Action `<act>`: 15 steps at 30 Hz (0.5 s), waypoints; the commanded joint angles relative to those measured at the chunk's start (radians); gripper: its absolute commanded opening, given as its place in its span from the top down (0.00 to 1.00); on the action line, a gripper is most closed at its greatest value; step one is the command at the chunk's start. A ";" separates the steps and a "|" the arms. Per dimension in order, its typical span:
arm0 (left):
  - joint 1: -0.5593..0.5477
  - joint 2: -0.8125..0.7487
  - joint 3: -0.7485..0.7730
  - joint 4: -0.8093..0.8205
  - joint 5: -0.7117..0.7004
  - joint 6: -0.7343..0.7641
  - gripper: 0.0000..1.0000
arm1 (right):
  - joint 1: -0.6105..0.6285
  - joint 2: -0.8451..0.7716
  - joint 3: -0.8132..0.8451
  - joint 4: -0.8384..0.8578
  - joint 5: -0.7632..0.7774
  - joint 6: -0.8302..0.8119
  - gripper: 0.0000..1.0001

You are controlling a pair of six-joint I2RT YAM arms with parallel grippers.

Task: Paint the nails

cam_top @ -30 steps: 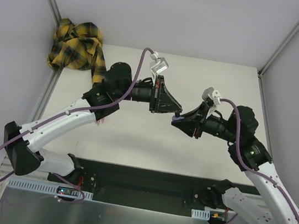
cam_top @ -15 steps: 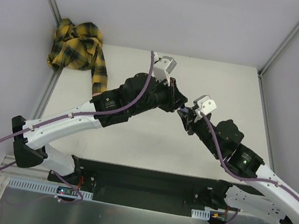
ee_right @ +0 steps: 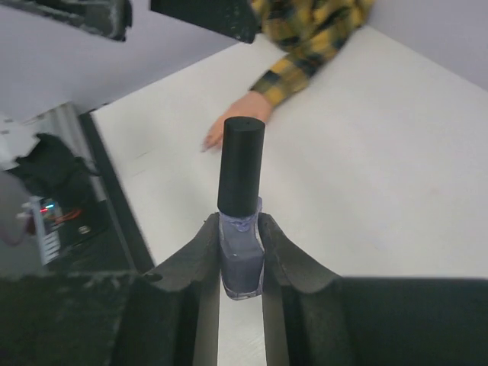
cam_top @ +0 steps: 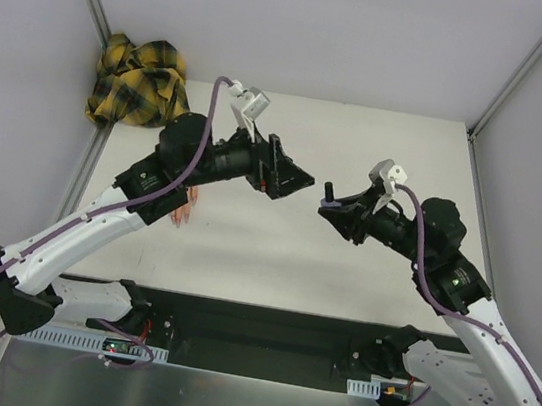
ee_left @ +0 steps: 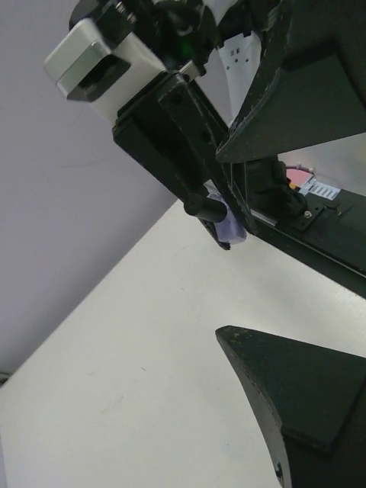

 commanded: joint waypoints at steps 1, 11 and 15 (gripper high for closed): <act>0.043 -0.065 -0.063 0.207 0.321 -0.078 0.17 | -0.062 0.029 0.094 0.037 -0.421 0.141 1.00; 0.043 -0.017 -0.040 0.220 0.502 -0.044 0.26 | -0.073 0.099 0.109 0.165 -0.533 0.229 1.00; 0.043 0.010 -0.011 0.220 0.537 -0.041 0.29 | -0.073 0.099 0.100 0.210 -0.513 0.252 1.00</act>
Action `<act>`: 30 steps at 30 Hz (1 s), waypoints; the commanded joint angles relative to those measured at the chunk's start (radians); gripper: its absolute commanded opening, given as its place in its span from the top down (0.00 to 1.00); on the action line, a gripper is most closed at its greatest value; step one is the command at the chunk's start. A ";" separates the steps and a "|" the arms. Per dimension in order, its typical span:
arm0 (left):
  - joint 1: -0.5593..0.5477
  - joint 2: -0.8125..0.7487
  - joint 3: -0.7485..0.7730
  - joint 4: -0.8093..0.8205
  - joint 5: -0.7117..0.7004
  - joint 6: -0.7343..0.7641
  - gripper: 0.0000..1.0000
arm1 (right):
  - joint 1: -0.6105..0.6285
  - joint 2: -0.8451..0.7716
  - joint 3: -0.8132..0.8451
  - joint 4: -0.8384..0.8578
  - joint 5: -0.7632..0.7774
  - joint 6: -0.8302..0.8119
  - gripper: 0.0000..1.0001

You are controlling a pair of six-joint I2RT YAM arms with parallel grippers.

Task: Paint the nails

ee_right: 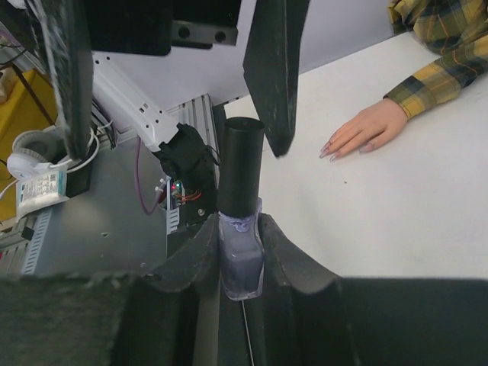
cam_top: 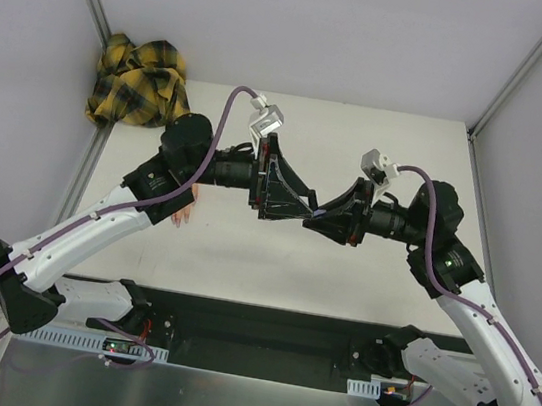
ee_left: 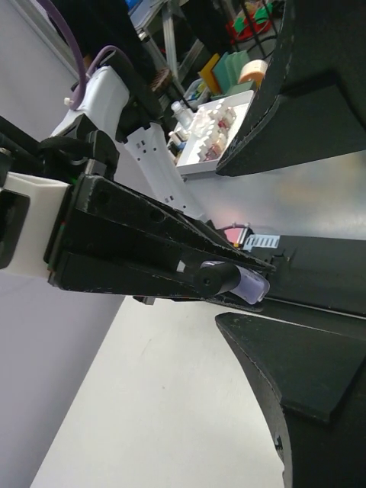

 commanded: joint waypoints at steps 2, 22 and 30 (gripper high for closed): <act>-0.002 0.041 0.052 0.056 0.105 0.008 0.30 | -0.006 -0.003 0.041 0.123 -0.046 0.052 1.00; -0.003 0.049 0.048 0.056 0.006 -0.001 0.65 | -0.004 0.004 0.021 0.114 -0.045 0.051 1.00; -0.041 0.003 0.011 0.042 -0.190 0.086 1.00 | 0.007 -0.008 0.023 0.068 0.063 0.034 1.00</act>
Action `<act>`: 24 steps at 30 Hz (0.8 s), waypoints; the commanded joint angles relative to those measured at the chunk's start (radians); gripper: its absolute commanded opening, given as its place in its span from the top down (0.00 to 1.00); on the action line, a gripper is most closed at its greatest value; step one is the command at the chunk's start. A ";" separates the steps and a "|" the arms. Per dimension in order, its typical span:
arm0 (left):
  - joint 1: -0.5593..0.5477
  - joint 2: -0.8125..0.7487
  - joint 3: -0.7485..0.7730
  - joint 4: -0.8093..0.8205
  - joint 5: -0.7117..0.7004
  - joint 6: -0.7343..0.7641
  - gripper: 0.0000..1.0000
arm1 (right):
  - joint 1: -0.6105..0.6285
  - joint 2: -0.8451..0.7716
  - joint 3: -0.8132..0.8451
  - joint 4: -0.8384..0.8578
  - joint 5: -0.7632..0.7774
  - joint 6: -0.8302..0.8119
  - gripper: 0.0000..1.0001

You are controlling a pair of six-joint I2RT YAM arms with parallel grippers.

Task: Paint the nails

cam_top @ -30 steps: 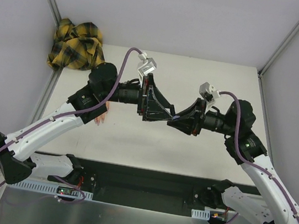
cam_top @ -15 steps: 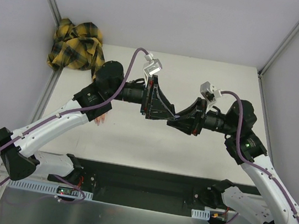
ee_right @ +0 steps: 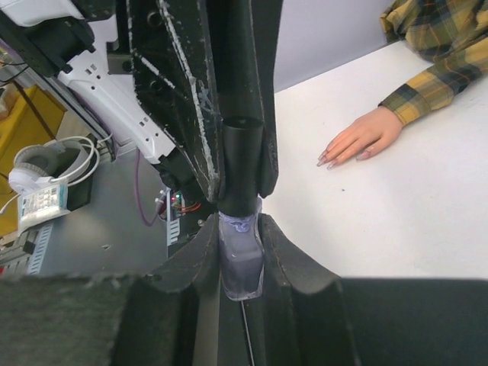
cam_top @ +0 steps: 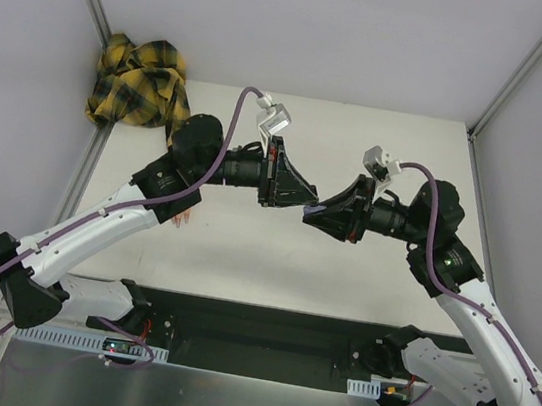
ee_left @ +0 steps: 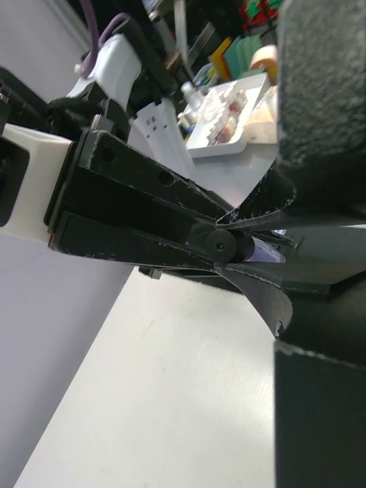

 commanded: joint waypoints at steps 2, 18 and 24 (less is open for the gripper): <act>-0.106 -0.074 -0.017 0.015 -0.346 0.163 1.00 | 0.028 -0.039 0.020 -0.017 0.157 -0.061 1.00; -0.353 0.041 0.151 -0.249 -1.055 0.175 1.00 | 0.468 -0.050 0.031 -0.039 1.048 -0.386 1.00; -0.318 -0.046 0.109 -0.223 -0.779 0.227 0.39 | 0.260 -0.052 0.026 -0.079 0.585 -0.247 1.00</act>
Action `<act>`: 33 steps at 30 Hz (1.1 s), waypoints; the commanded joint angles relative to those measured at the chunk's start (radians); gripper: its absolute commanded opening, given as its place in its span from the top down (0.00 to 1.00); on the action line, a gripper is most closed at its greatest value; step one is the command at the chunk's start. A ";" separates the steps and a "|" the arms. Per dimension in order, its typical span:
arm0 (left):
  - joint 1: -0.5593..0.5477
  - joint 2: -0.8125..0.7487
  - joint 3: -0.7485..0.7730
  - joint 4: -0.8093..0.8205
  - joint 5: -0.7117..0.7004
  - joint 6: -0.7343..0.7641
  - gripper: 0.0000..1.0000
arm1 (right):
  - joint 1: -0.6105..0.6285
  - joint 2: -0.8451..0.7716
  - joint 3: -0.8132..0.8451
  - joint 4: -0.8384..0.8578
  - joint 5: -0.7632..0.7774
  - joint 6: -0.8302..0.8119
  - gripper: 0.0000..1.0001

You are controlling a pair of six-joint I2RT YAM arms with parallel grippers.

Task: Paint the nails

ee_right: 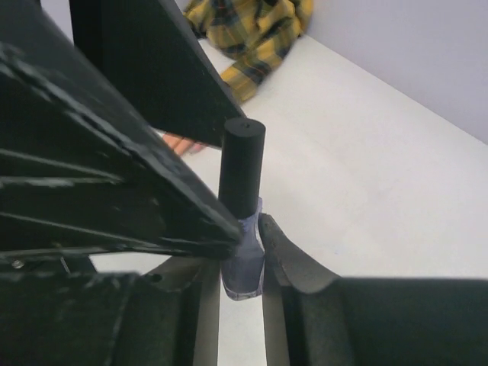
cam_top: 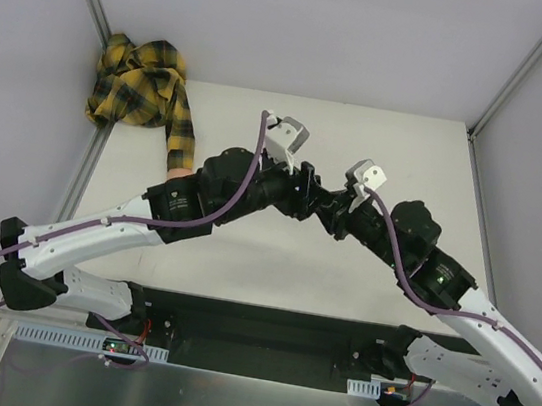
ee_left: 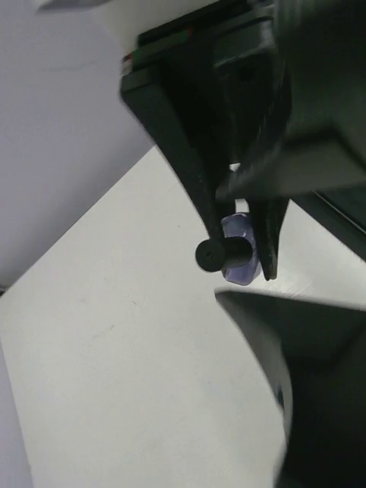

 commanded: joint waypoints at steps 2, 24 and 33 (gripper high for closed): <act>0.063 -0.136 -0.035 0.037 0.286 0.035 0.24 | -0.162 0.003 0.043 0.022 -0.510 0.137 1.00; 0.249 -0.215 -0.324 0.566 0.785 -0.241 0.47 | -0.257 0.075 0.055 0.165 -0.882 0.298 1.00; 0.253 -0.190 -0.298 0.528 0.794 -0.237 0.64 | -0.279 0.058 0.031 0.191 -0.867 0.303 1.00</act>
